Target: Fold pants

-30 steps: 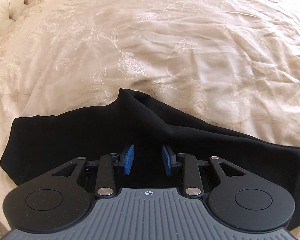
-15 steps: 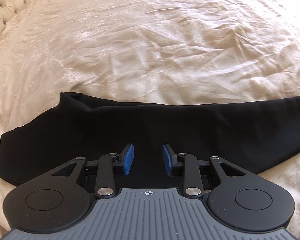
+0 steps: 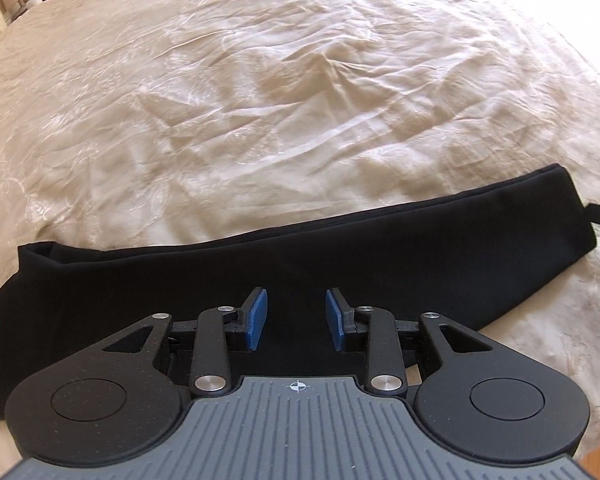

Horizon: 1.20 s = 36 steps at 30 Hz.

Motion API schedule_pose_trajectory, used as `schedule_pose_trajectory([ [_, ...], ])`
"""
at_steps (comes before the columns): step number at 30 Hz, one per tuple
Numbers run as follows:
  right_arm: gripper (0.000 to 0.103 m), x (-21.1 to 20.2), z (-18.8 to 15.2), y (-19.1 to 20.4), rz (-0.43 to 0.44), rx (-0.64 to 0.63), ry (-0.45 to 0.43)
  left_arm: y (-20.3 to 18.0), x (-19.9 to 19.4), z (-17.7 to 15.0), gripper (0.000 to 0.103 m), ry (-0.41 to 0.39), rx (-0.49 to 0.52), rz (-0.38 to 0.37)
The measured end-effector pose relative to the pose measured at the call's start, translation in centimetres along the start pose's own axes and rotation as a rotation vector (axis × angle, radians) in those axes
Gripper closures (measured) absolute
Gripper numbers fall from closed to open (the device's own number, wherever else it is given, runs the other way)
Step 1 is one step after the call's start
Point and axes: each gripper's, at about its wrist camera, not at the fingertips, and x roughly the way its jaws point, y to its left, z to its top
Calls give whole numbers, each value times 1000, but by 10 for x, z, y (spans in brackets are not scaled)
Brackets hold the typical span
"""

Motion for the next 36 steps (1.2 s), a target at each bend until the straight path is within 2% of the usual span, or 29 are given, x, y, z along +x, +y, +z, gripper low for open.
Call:
schedule_pose_trajectory([
  [3, 63, 6, 9, -5, 35, 10, 18, -12, 5, 2, 72, 9, 20, -19],
  [11, 60, 49, 17, -22, 130, -3, 197, -31, 18, 5, 72, 55, 35, -39],
  [16, 52, 67, 22, -38, 247, 41, 262, -38, 24, 10, 72, 72, 36, -43],
  [21, 51, 84, 23, -53, 336, 106, 299, -45, 29, 21, 72, 72, 36, -54],
  [23, 58, 84, 24, -53, 352, 100, 299, -49, 34, 25, 72, 71, 39, -62],
  [24, 76, 83, 24, -52, 357, 87, 298, -51, 36, 27, 72, 71, 43, -65],
  [25, 89, 82, 24, -51, 350, 75, 300, -54, 39, 29, 72, 70, 46, -67],
  [26, 92, 82, 25, -53, 361, 89, 299, -56, 43, 31, 72, 71, 50, -66],
  [28, 93, 75, 26, -56, 370, 143, 284, -61, 51, 35, 72, 75, 54, -70],
  [32, 93, 54, 27, -48, 357, 141, 243, -67, 72, 47, 72, 70, 62, -48],
  [36, 93, 34, 34, -40, 381, 184, 212, -67, 97, 61, 72, 100, 46, -40],
])
